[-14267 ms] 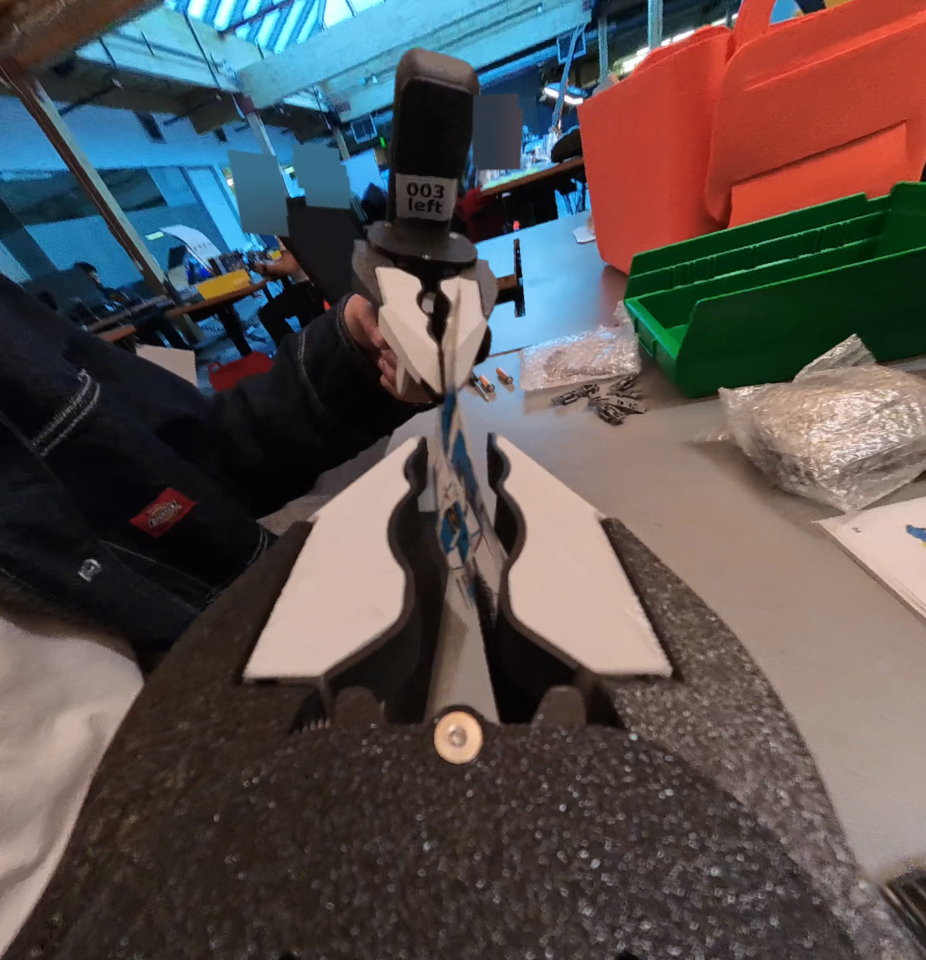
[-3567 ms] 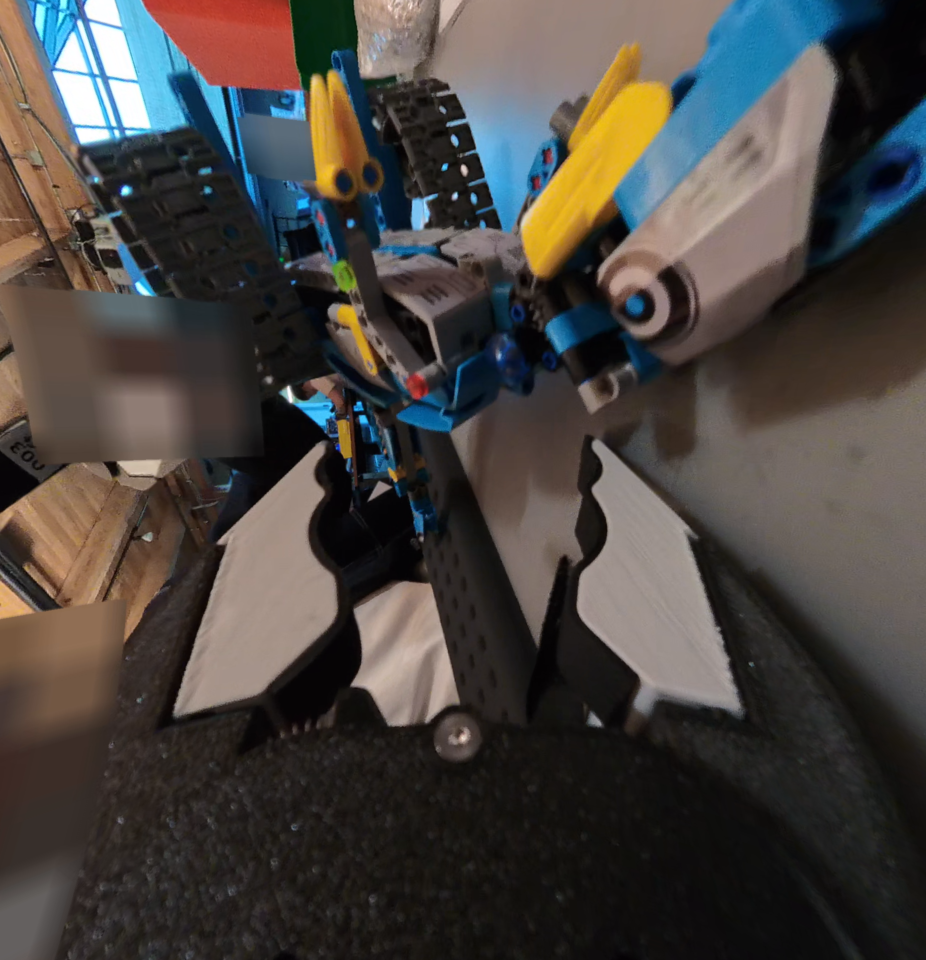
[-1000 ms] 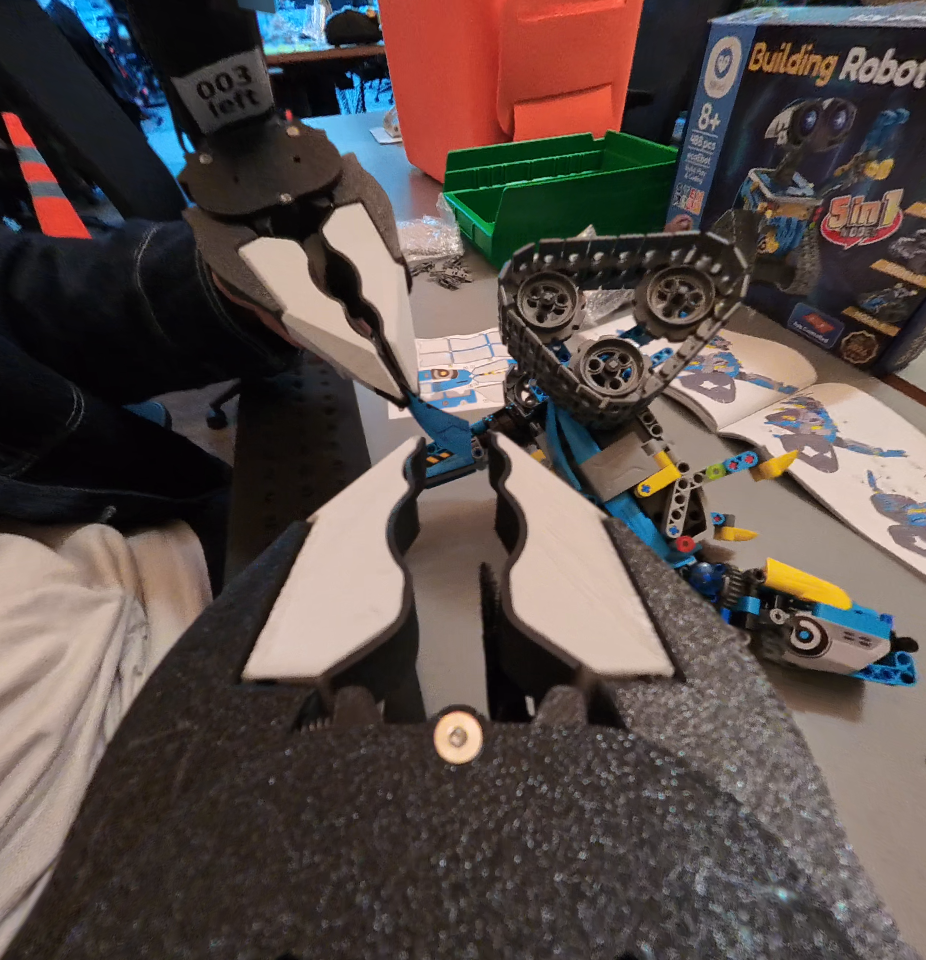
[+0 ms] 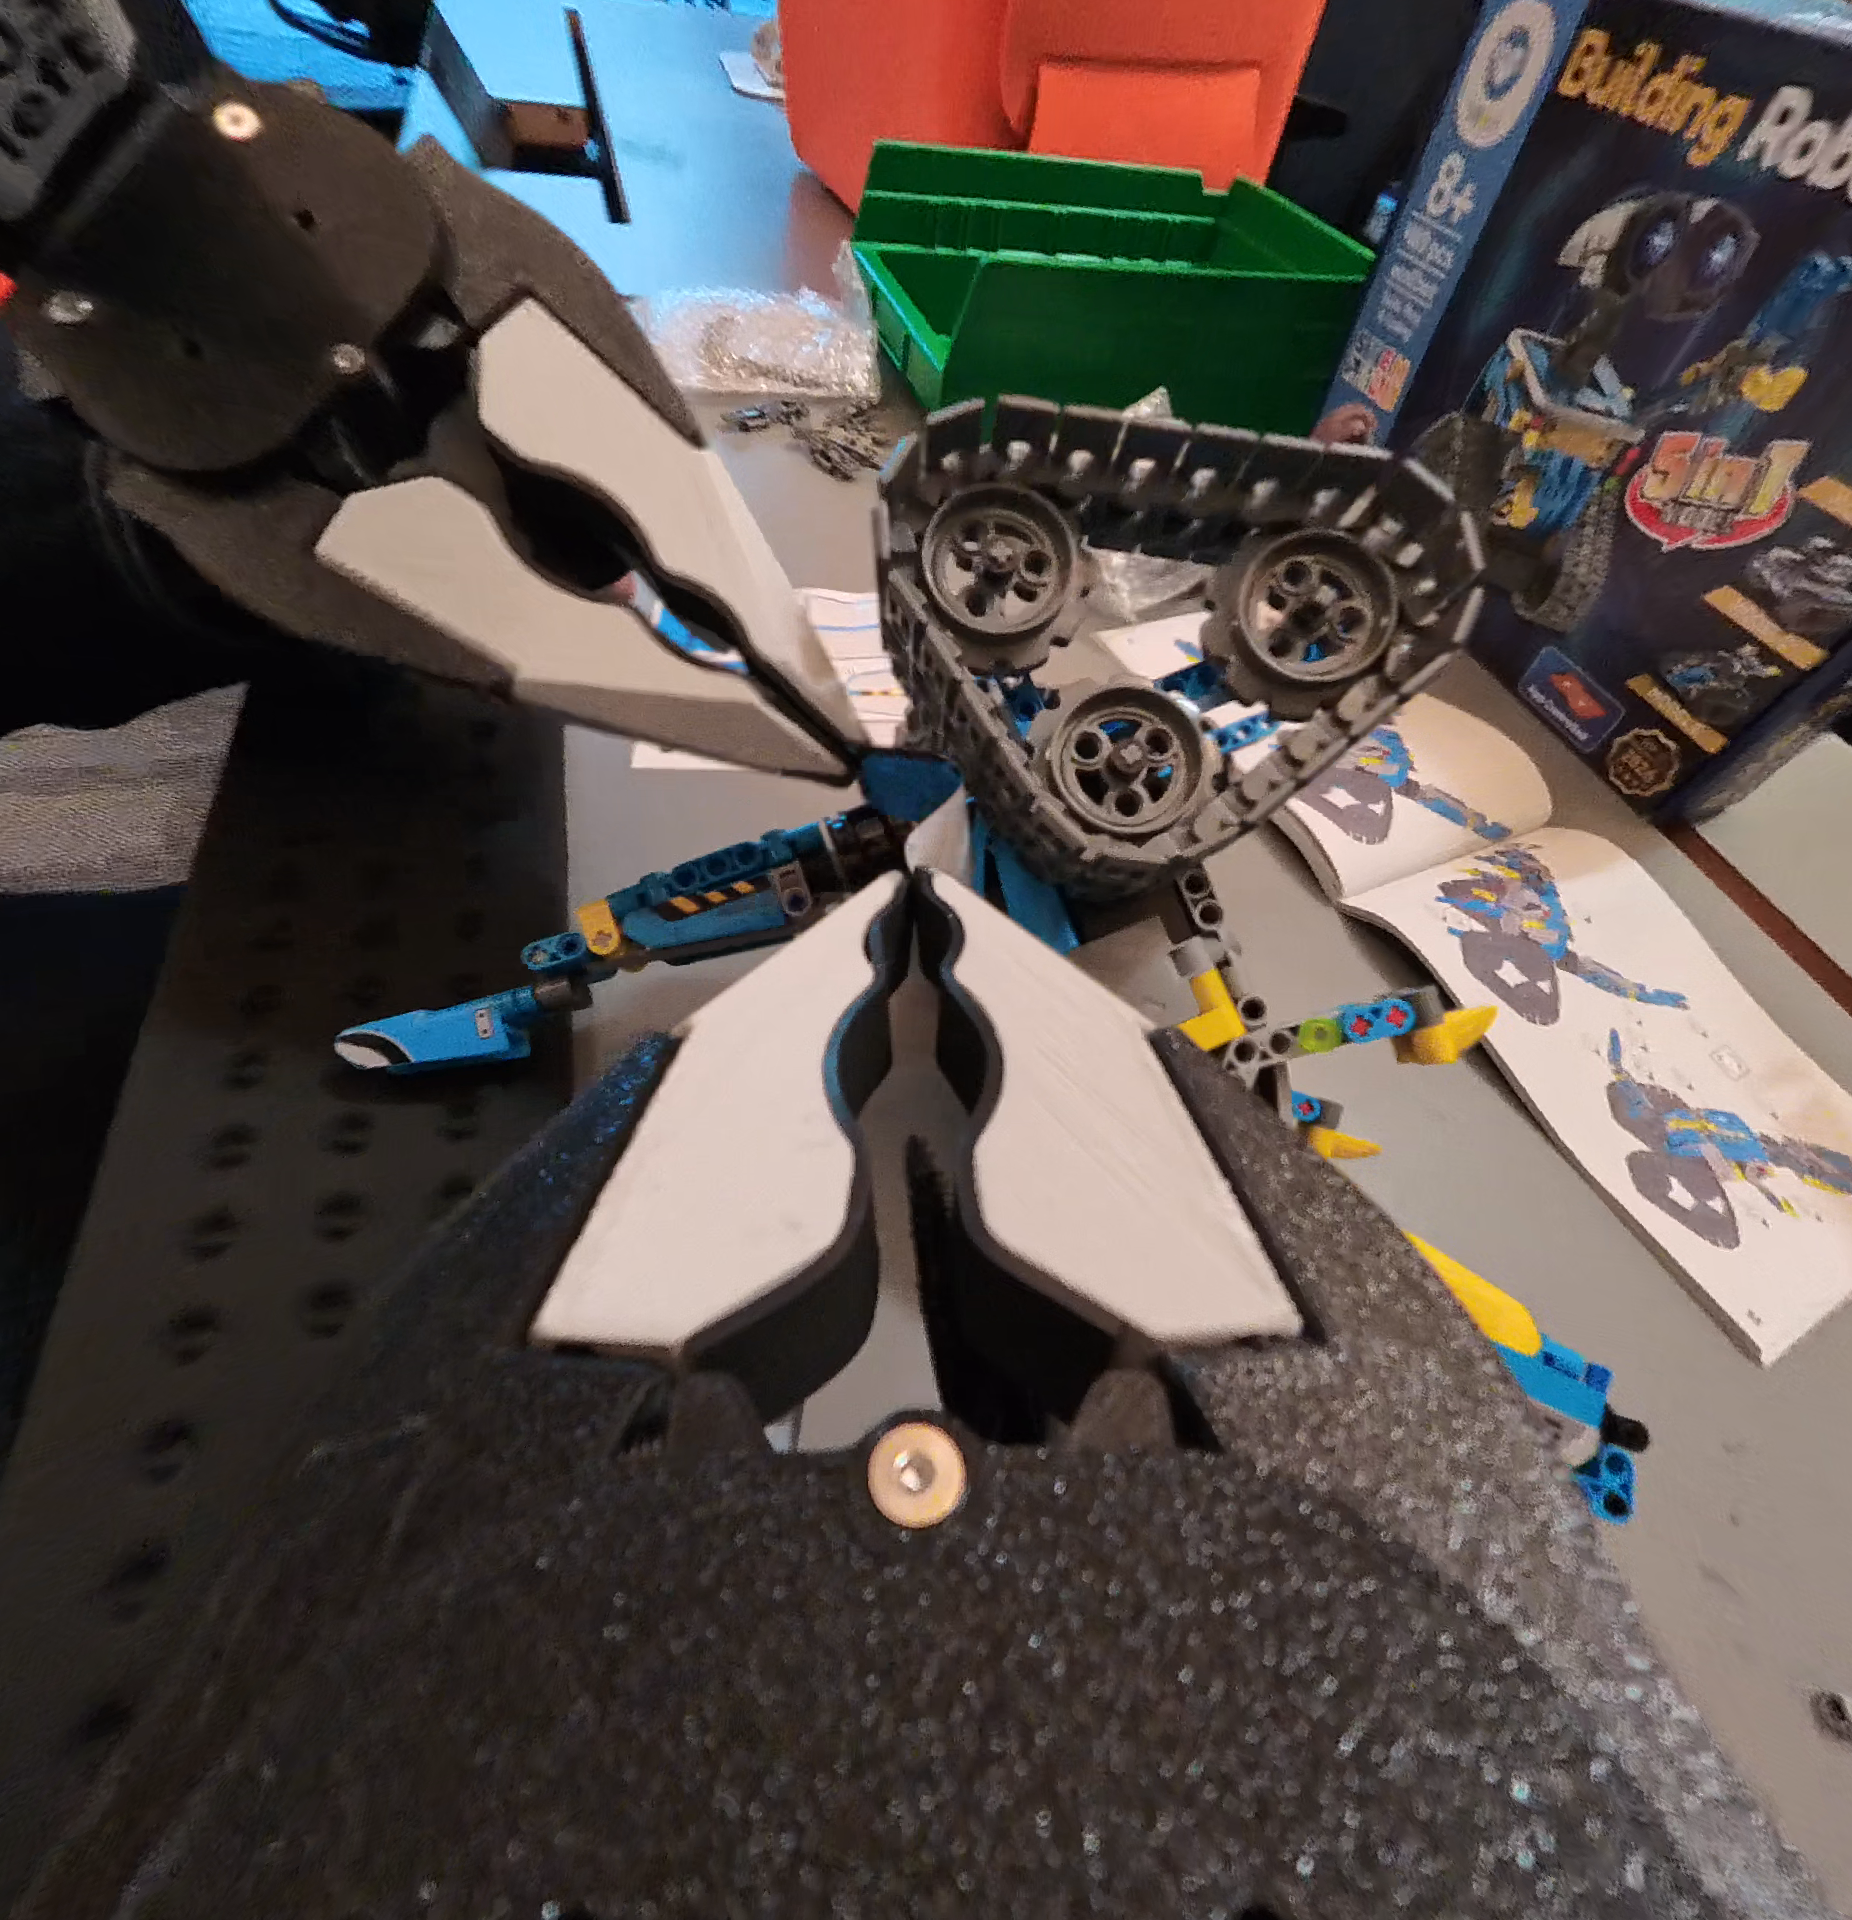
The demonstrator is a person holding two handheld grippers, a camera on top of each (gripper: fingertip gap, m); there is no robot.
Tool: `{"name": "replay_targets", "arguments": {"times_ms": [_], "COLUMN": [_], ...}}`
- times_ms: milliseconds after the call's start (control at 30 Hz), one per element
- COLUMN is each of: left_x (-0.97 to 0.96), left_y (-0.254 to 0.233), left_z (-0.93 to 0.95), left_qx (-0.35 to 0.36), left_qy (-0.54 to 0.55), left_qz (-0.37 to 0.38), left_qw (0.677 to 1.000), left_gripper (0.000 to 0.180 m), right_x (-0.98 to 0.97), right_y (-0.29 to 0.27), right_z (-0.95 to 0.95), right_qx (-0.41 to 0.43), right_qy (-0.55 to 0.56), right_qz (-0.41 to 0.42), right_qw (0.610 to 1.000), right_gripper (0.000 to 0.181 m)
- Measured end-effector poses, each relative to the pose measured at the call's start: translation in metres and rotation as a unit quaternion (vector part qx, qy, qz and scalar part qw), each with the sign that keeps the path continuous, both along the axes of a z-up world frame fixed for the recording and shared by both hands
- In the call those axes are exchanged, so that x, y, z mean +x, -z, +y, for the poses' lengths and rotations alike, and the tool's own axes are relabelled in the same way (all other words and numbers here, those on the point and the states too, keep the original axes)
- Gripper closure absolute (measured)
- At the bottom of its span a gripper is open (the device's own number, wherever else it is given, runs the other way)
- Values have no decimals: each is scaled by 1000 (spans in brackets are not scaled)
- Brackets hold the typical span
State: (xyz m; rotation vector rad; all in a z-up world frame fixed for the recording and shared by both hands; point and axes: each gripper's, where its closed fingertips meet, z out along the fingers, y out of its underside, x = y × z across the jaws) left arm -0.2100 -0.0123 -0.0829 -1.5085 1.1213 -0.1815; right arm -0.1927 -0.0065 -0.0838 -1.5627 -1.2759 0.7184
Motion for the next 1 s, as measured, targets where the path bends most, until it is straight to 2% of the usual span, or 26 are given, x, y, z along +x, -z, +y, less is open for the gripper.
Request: {"name": "replay_targets", "arguments": {"times_ms": [233, 367, 467, 833, 1000], "left_x": [13, 9, 9, 5, 3], "left_y": [6, 7, 12, 20, 21], "left_z": [-2, 3, 4, 13, 15], "left_qx": [55, 69, 44, 40, 26], "left_qy": [3, -6, 3, -16, -19], "left_qz": [7, 9, -1, 19, 12], "left_qw": [998, 998, 999, 999, 999], "left_gripper": [180, 180, 180, 180, 180], "right_x": [2, 5, 3, 14, 14], "right_y": [14, 32, 36, 30, 34], "right_z": [-13, -14, -11, 5, 5], "right_qx": [14, -19, -35, -177, -209], "right_qy": [36, 46, 50, 71, 73], "right_qz": [-20, -35, -37, 40, 44], "right_qw": [999, 998, 997, 981, 974], "right_gripper": [181, 181, 181, 181, 181]}}
